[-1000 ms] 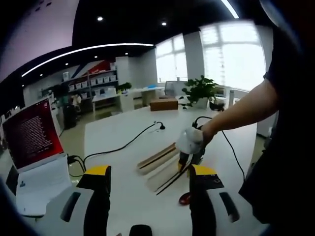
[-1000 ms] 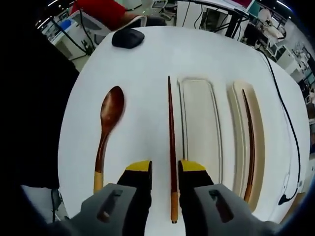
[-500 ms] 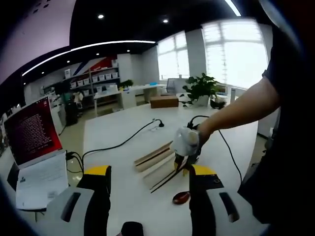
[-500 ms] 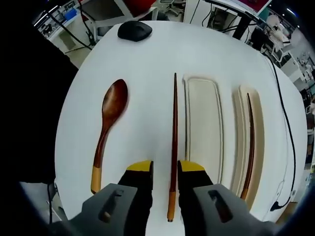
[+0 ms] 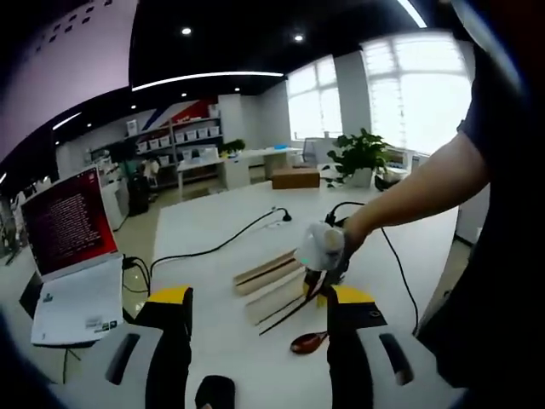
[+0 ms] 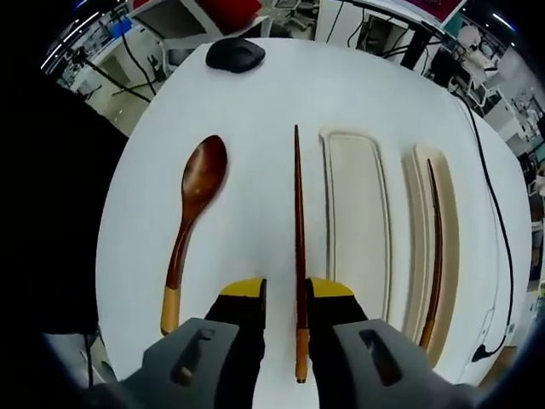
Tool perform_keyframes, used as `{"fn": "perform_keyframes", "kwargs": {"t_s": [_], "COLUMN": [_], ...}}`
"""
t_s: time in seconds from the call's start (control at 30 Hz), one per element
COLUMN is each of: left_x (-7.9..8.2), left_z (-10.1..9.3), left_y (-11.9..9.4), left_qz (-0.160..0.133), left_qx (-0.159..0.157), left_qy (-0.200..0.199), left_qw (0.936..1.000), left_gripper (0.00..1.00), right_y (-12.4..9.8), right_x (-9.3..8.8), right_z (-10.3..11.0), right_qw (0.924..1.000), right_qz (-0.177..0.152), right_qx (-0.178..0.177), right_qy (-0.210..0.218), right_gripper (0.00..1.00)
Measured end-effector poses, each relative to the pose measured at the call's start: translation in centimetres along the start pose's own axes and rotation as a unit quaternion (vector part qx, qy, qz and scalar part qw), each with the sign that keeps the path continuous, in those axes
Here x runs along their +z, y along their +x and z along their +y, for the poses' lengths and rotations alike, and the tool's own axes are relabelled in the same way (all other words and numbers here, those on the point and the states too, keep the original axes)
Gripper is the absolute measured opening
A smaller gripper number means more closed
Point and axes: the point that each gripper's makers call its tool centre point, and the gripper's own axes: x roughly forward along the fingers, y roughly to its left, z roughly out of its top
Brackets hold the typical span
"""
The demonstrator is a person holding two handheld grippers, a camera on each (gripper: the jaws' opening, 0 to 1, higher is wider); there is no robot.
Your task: Arrange the utensils inside the cutlery case until each visible utensil rests in its matching compartment.
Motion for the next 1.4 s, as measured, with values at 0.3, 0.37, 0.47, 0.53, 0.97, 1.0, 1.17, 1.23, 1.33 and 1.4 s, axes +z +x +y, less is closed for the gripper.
{"fn": "perform_keyframes", "kwargs": {"t_s": [0.3,0.37,0.47,0.53,0.97,1.0,1.17,1.23,1.33,1.4], "left_x": [-1.2,-1.2,-1.0,-0.6,0.9,0.8,0.5,0.2,0.0,-0.3], "left_z": [-0.5,-0.1,1.0,1.6,5.4,5.7,7.1,7.4,7.8,7.7], "left_y": [0.0,0.3,0.7,0.9,1.9,1.9,2.0,2.1,2.2,2.4], "left_qz": [0.011,0.01,0.01,0.005,-0.011,-0.011,-0.018,-0.018,-0.021,-0.021], "left_qx": [-0.009,-0.016,-0.024,-0.027,-0.072,-0.075,-0.09,-0.096,-0.1,-0.104], "left_qy": [-0.012,-0.012,-0.007,-0.009,0.034,0.036,0.034,0.037,0.034,0.03], "left_qw": [0.9998,0.9997,0.9996,0.9996,0.9968,0.9964,0.9952,0.9945,0.9942,0.9939], "left_gripper": [0.66,0.66,0.66,0.65,0.66,0.66,0.66,0.66,0.65,0.65], "right_y": [0.1,0.1,0.1,0.2,0.3,0.3,0.3,0.3,0.4,0.3], "right_x": [0.0,0.0,0.2,0.2,0.4,0.5,0.3,0.4,0.5,0.4], "right_z": [-0.2,-0.2,-0.4,-0.4,-0.6,-0.6,-0.9,-0.7,-0.7,-0.7], "right_qw": [0.9997,0.9997,0.9996,0.9995,0.9971,0.997,0.9946,0.995,0.9946,0.994], "right_qz": [-0.007,-0.004,0.0,0.005,0.023,0.028,0.03,0.036,0.047,0.047], "right_qx": [-0.007,-0.003,-0.002,-0.001,-0.016,-0.017,-0.018,-0.019,-0.022,-0.02], "right_qy": [0.021,0.022,0.029,0.031,0.071,0.07,0.098,0.092,0.09,0.097], "right_gripper": [0.15,0.15,0.14,0.14,0.1,0.1,0.09,0.1,0.1,0.1]}}
